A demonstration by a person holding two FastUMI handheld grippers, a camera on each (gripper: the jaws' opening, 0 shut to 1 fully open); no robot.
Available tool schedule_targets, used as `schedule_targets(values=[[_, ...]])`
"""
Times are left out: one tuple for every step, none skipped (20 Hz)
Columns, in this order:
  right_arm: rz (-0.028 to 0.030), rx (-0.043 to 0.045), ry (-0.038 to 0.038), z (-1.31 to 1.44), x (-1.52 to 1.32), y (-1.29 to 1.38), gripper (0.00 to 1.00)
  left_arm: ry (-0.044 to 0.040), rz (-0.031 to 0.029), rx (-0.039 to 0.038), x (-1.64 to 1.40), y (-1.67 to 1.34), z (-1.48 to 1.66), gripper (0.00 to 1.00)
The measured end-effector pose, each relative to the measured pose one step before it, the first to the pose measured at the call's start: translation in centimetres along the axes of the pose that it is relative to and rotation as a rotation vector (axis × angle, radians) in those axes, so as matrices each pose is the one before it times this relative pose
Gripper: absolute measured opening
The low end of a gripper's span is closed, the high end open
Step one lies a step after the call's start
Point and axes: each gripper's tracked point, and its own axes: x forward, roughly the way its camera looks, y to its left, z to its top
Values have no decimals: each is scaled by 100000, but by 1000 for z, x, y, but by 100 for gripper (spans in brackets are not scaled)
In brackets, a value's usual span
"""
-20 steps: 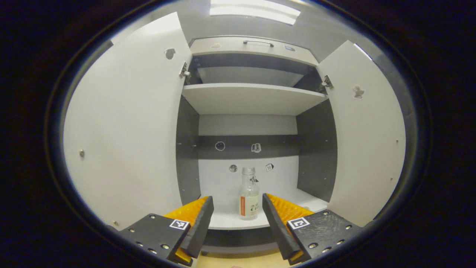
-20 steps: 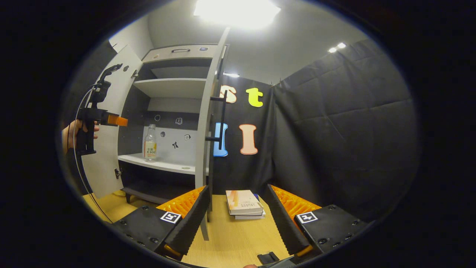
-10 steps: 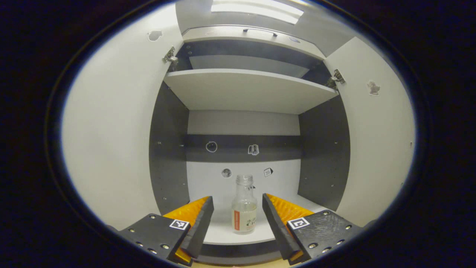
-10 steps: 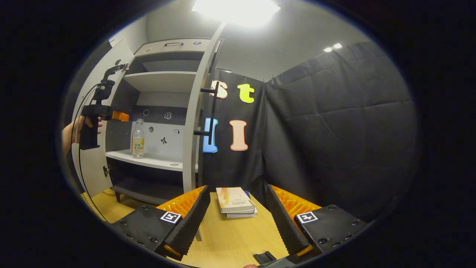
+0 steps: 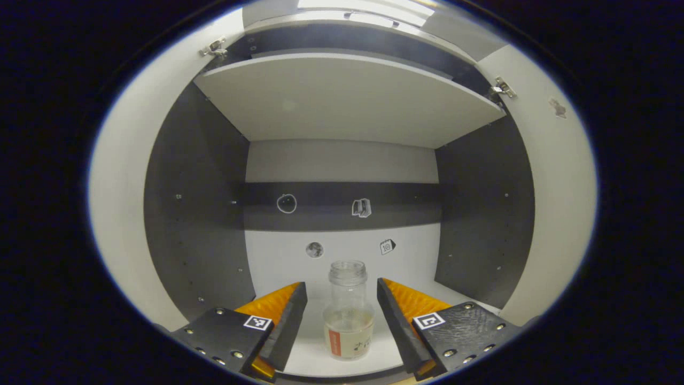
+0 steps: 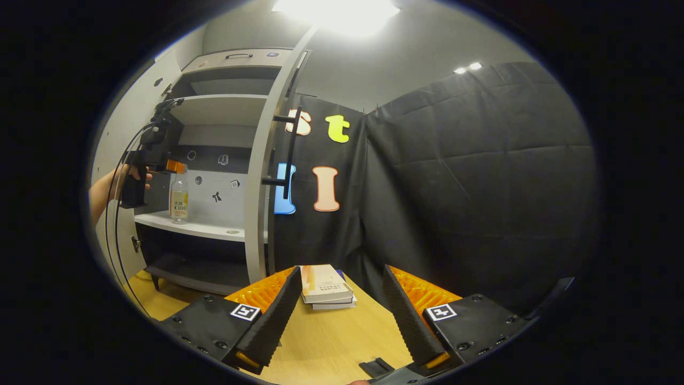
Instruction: Grasp the bottle in the cabinet with the left hand and place it on the coaster, then close the right door with the right hand and the left door with the left hand.
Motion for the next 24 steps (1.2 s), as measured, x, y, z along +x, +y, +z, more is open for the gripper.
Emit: schedule_targets(values=[[-684, -226, 491, -273, 3, -29, 97, 221, -381, -343, 570, -218, -10, 80], [-660, 20, 561, -193, -7, 46, 97, 322, -474, -176, 642, -97, -165, 80], [-461, 309, 794, -290, 85, 37, 95, 536, -382, 250, 497, 66, -390, 82], [-407, 498, 476, -140, 36, 20, 95, 979, 625, 775, 401, 92, -191, 80], [38, 401, 282, -134, 14, 141, 97, 1173, 345, 1033, 335, 17, -222, 79], [24, 18, 154, -60, 28, 89, 97, 915, -162, 836, 385, -67, -205, 80], [79, -317, 123, -135, 64, 53, 97, 745, -314, 374, 318, 1, -258, 82], [425, -283, 0, 27, 72, 182, 97, -233, 486, -264, 289, 94, -130, 73], [797, -157, -22, 54, 83, 203, 97, 419, 933, 256, -265, 155, 31, 64], [768, -205, -138, 144, 79, 137, 96, 308, -241, 797, -410, -83, 90, 55], [899, -270, -334, 61, 18, 72, 96, 137, 805, -100, -142, 150, 88, 46], [923, -310, -330, 127, -63, 115, 97, -60, 566, -769, -218, 187, 172, 45], [1112, -175, -498, 189, -74, 72, 96, -805, 272, -1401, -774, 174, 303, 45], [1192, -100, -410, 144, -109, 35, 96, -1229, 648, -1167, -706, 273, 562, 46], [1215, -39, -550, 94, -109, 55, 96, -1056, 884, -684, -668, 321, 424, 46], [1117, 27, -420, 178, -173, -17, 96, -848, 624, -443, -801, 299, 531, 46], [1049, 172, -86, -126, -235, -116, 96, -486, 225, -256, -963, 71, 418, 46], [979, 495, 22, -62, -260, -134, 96, -195, 60, 125, -926, -9, 348, 46], [986, 739, -48, -91, -319, -191, 96, 5, -477, 307, -920, -76, 138, 46], [958, 762, -62, 28, -340, -158, 96, 33, -160, 127, -836, -177, 164, 46], [880, 476, -181, -70, -416, -161, 96, -122, 16, 55, -1008, -137, 54, 46], [670, 169, -311, 38, -386, -250, 96, -144, 164, 28, -1044, -152, 76, 46], [753, 90, -33, -55, -318, -276, 96, -230, 287, -304, -1086, -94, 42, 46], [913, 146, 303, -51, -388, -242, 96, 29, 221, -595, -974, -188, -12, 46]])
